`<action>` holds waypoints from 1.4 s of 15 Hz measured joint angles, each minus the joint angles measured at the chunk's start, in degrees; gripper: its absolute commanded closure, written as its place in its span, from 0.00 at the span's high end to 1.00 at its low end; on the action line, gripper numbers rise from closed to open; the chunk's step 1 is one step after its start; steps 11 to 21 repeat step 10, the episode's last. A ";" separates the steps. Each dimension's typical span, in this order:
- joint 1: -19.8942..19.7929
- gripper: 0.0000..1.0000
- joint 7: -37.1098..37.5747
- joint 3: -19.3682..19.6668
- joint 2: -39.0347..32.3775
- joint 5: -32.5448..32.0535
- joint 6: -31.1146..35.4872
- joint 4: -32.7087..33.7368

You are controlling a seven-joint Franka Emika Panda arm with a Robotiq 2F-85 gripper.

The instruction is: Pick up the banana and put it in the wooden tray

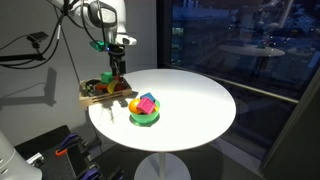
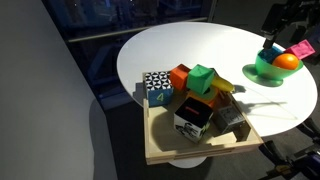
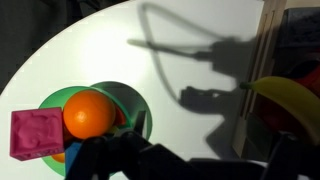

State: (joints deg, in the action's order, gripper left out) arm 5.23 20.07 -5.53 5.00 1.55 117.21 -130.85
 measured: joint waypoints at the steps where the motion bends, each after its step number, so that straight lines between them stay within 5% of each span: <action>1: -0.17 1.00 0.00 0.04 0.49 0.00 -0.09 -0.02; 21: -1.74 1.00 0.47 0.16 2.91 -0.04 -0.11 -0.77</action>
